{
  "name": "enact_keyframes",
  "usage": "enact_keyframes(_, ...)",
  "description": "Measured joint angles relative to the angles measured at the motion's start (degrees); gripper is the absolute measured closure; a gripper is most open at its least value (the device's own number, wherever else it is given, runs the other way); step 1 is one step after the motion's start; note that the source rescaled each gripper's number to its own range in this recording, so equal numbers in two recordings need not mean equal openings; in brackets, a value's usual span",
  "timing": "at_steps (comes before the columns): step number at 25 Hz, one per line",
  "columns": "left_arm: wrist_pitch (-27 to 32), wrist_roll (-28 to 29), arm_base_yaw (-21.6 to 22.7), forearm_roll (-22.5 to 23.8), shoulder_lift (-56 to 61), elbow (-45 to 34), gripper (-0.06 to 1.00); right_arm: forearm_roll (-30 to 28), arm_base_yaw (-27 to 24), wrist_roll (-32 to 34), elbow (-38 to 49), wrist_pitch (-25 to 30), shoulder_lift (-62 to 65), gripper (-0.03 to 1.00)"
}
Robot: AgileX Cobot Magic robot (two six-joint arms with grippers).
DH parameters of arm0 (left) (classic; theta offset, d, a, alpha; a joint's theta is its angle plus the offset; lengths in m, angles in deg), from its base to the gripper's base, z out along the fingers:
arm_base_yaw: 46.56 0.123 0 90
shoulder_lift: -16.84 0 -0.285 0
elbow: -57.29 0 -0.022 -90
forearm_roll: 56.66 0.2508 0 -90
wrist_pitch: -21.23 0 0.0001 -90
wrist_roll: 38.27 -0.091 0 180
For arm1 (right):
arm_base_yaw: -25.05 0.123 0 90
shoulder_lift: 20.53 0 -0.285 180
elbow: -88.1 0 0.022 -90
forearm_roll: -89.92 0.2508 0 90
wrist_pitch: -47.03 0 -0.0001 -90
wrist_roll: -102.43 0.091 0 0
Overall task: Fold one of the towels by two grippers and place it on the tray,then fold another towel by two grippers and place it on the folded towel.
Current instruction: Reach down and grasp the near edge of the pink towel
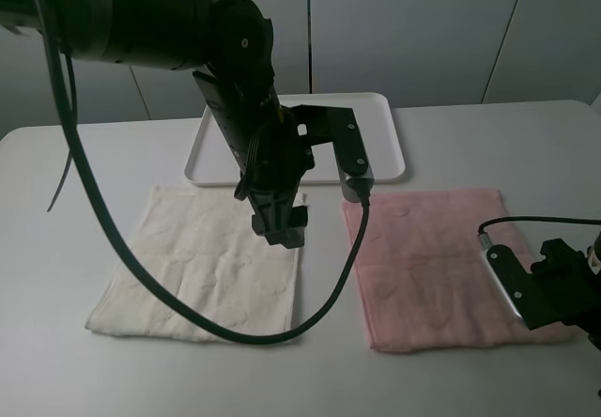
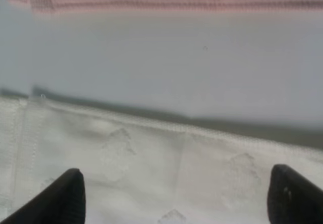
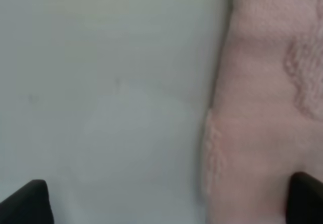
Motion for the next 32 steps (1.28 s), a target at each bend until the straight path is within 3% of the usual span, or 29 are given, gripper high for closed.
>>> enact_keyframes(6,0.0,0.0,0.0,0.0,0.0,0.0,0.01,0.0,0.0,0.0,0.0,-0.34,0.0,-0.03)
enact_keyframes(9,0.0,0.0,0.0,0.0,0.0,0.0,0.01,0.0,-0.32,0.0,0.0,0.43,1.25,0.1)
enact_keyframes(12,0.0,0.0,0.0,0.1,0.0,0.0,0.01,3.44,-4.69,-1.66,0.0,0.23,4.86,0.2)
enact_keyframes(15,0.0,0.0,0.0,0.1,0.0,0.0,0.01,11.82,-10.07,-9.51,0.0,-0.39,7.23,0.19)
enact_keyframes(19,0.0,0.0,0.0,0.1,0.0,0.0,0.01,18.23,-11.45,-17.09,0.0,-2.26,7.5,0.14)
enact_keyframes(32,0.0,0.0,0.0,0.2,0.0,0.0,0.01,14.84,-11.45,-18.4,0.0,-2.66,3.9,0.14)
